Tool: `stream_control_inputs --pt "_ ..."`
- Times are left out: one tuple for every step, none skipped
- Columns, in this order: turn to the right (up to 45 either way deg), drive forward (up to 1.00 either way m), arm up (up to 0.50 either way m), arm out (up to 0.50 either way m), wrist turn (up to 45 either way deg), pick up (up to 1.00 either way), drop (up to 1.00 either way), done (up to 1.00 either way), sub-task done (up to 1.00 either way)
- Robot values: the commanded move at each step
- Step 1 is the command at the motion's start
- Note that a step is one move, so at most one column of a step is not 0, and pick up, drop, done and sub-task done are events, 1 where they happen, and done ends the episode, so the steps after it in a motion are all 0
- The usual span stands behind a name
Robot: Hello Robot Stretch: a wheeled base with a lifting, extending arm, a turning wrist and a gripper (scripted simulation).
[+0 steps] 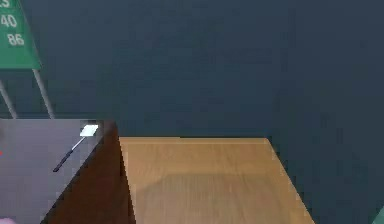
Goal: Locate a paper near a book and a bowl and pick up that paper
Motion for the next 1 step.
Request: stream_control_inputs --pt "45.0 0.00 0.00 0.00 0.0 0.00 0.00 0.00 0.00"
